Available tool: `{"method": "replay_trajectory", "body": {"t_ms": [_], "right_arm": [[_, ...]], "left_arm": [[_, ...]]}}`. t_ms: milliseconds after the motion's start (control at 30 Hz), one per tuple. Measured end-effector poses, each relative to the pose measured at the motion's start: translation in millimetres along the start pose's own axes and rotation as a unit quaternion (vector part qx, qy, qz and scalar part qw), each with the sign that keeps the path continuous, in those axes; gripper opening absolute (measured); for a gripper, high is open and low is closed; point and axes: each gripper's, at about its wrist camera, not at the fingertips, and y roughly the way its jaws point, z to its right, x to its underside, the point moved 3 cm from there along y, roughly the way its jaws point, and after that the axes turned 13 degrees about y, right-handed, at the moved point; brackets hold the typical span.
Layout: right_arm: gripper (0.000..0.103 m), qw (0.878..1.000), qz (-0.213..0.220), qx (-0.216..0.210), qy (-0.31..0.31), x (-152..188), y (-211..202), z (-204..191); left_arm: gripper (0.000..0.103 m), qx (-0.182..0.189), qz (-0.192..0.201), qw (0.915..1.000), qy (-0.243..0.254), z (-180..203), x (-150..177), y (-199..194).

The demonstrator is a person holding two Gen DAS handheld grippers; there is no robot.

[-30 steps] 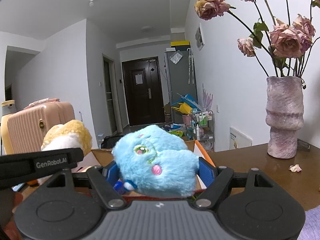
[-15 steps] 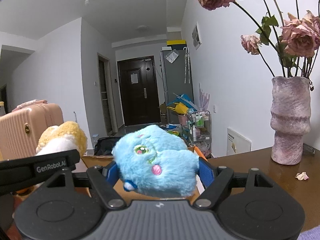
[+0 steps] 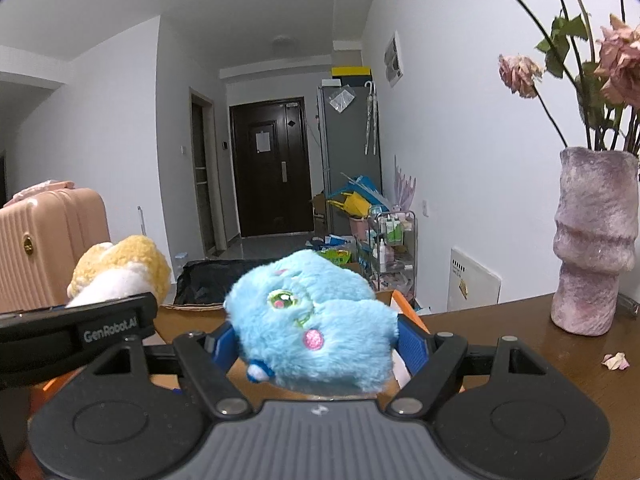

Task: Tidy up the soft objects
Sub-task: 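Carry the lamb plush and blue plush over the cardboard box with both grippers, then open both grippers to drop the lamb plush and blue plush into the box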

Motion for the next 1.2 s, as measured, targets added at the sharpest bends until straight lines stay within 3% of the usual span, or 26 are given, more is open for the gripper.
{"method": "replay_trajectory", "body": {"t_ms": [700,767,933,1000,1200], "right_arm": [[0.079,0.999,-0.039,0.009,0.007,10,21,6],[0.080,0.999,-0.041,0.006,0.004,9,23,7],[0.099,0.999,-0.044,0.004,0.016,3,27,14],[0.103,0.999,-0.047,0.006,0.024,2,28,17],[0.103,0.997,-0.056,0.012,0.051,2,33,26]], "left_arm": [[0.054,0.004,-0.022,0.9997,0.008,-1,6,17],[0.062,-0.003,-0.017,0.9998,0.006,-2,4,15],[0.103,-0.030,0.000,0.9995,-0.005,-7,3,8],[0.103,-0.045,0.008,0.9989,-0.008,-9,2,5],[0.103,-0.048,0.002,0.9987,-0.015,-14,4,5]]}}
